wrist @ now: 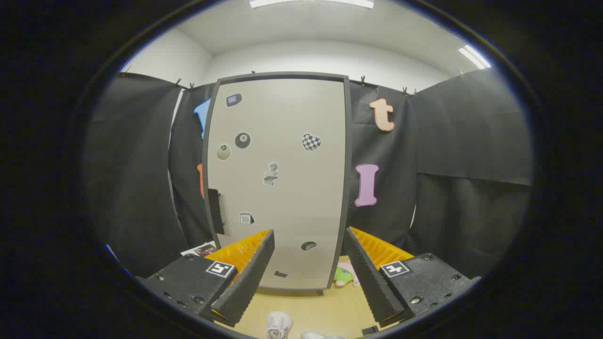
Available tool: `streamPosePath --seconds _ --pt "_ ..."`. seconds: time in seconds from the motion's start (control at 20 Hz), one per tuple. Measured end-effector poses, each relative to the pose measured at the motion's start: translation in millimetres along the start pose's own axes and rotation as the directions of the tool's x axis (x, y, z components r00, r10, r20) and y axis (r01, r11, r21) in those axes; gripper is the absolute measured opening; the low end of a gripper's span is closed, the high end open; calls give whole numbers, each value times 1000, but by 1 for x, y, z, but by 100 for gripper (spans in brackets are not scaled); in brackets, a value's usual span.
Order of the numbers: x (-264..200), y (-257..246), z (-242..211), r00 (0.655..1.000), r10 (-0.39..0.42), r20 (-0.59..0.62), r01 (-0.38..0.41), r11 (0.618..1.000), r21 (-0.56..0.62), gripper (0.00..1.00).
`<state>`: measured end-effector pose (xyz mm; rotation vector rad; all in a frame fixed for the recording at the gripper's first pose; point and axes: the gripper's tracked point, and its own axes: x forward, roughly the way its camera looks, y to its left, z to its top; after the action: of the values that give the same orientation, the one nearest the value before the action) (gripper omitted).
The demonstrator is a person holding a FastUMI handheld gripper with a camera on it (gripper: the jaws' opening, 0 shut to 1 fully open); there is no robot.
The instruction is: Open the shoe cabinet door, grab the shoes and put them into the shoe cabinet, then close the shoe cabinet door.
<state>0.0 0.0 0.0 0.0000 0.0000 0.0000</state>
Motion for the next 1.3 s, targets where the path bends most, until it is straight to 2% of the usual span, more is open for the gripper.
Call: streamPosePath --seconds 0.4,0.7,0.9,1.3 --pt "10 11 -1 1000 4 0 -4 1000 6 98" --pt "25 39 -4 999 34 -6 -34 999 12 98" --pt "49 78 -15 997 69 -22 -68 997 24 98" --pt "111 186 -31 980 196 -44 -194 980 52 98"
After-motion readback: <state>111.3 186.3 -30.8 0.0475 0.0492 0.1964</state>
